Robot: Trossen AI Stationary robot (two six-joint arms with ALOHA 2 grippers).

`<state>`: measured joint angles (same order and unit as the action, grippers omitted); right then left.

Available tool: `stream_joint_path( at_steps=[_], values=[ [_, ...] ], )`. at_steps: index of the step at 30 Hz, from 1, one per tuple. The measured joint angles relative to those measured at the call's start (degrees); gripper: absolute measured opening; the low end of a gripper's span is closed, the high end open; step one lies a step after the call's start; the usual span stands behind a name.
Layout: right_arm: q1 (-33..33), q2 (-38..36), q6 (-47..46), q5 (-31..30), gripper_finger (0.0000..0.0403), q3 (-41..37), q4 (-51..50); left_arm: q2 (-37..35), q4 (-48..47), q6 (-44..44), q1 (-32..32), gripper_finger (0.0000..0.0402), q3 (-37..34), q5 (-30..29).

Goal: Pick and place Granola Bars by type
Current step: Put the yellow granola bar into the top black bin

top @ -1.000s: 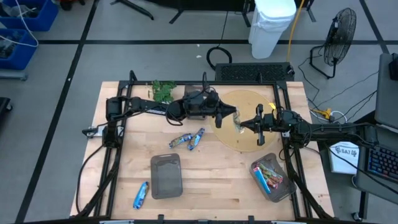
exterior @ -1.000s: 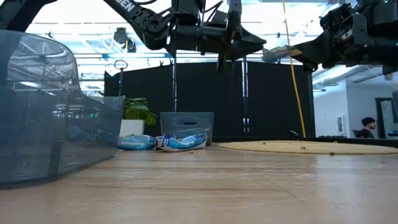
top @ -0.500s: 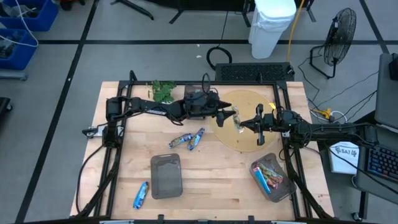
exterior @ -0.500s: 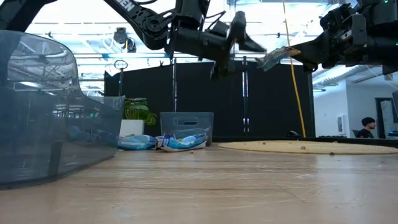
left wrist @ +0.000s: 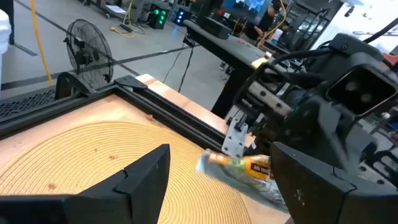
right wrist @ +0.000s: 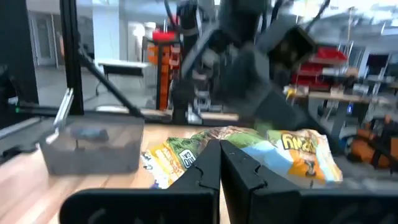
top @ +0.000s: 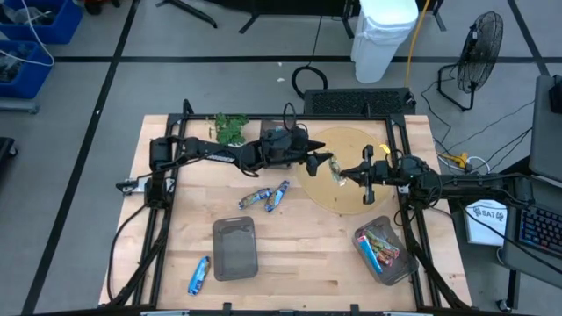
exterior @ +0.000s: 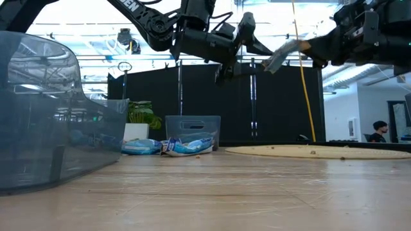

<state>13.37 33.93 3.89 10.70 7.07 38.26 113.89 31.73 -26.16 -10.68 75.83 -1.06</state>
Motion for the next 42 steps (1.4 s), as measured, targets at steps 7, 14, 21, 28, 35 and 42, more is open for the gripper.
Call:
stream_joint_path(
  at_steps=[7,14,21,28,35,42],
  values=[
    [-0.1,0.4,3.0,0.1,0.0,0.0,1.5,0.0,1.7,-1.6,0.0,0.0274,0.0,3.2],
    [-2.0,2.2,4.1,-3.0,0.0,0.0,-0.6,0.0,0.6,-0.2,0.0,0.0273,0.0,9.8],
    [-4.9,6.5,-3.8,-3.7,0.0001,0.0,-12.6,-0.4,-15.1,7.5,-0.2,0.0273,0.0,25.8],
    [-10.0,14.2,-8.0,-12.0,0.0057,8.8,-26.9,-4.2,-34.3,14.0,-0.4,0.0273,0.0,16.7],
    [-14.0,28.0,-17.8,-19.7,0.0169,26.2,-48.4,-15.3,-38.7,21.8,2.3,0.0273,-2.1,5.1],
    [-13.7,43.0,-31.6,-19.7,0.0213,36.7,-55.2,-27.0,-19.5,24.5,5.2,0.0273,-18.7,-1.6]
  ],
)
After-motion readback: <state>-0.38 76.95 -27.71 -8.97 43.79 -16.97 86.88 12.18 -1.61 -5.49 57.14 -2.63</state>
